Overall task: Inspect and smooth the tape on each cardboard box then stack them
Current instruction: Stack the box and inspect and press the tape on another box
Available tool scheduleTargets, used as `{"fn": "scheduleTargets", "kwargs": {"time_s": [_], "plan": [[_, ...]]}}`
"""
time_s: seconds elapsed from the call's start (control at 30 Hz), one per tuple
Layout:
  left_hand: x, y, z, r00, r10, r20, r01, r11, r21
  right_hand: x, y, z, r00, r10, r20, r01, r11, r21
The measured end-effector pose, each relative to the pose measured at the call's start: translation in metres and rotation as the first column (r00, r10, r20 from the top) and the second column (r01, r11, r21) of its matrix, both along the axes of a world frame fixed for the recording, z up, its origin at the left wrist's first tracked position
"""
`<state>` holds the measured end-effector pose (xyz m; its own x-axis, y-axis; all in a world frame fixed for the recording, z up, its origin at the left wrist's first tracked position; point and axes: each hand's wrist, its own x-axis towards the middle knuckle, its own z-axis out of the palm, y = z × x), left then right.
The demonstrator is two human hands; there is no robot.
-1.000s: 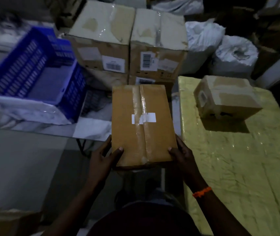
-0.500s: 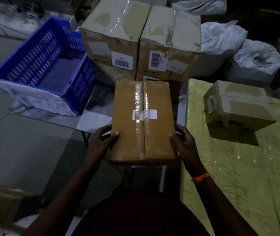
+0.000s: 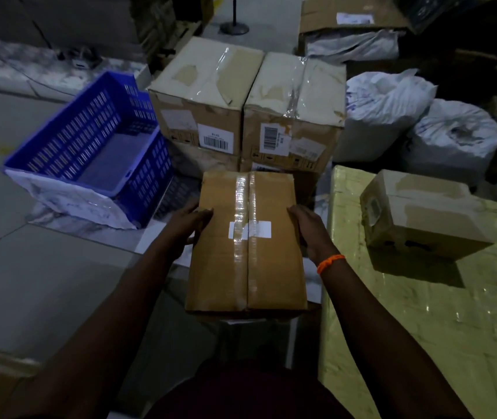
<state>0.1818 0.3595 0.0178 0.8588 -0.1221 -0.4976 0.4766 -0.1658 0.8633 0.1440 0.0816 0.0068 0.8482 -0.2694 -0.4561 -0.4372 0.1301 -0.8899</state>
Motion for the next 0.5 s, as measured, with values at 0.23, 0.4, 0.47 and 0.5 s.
{"fn": "scheduleTargets", "kwargs": {"time_s": [0.23,0.4,0.47,0.5], "plan": [[-0.038,0.001,0.029,0.988,0.125,0.090,-0.114,0.987,-0.113,-0.036,0.008,0.027,0.991,0.001,0.131,0.007,0.998,-0.061],[-0.063,-0.001,0.060,0.958,0.272,0.087,-0.249,0.945,-0.211,-0.066,0.010,0.060,0.965,-0.046,0.257,0.061,0.997,-0.049],[-0.067,-0.004,0.073,0.952,0.296,0.085,-0.268,0.932,-0.244,-0.072,0.005,0.069,0.953,-0.074,0.295,0.095,0.994,-0.055],[-0.067,-0.005,0.077,0.948,0.307,0.079,-0.278,0.925,-0.258,-0.073,0.002,0.073,0.947,-0.087,0.309,0.110,0.992,-0.060]]}}
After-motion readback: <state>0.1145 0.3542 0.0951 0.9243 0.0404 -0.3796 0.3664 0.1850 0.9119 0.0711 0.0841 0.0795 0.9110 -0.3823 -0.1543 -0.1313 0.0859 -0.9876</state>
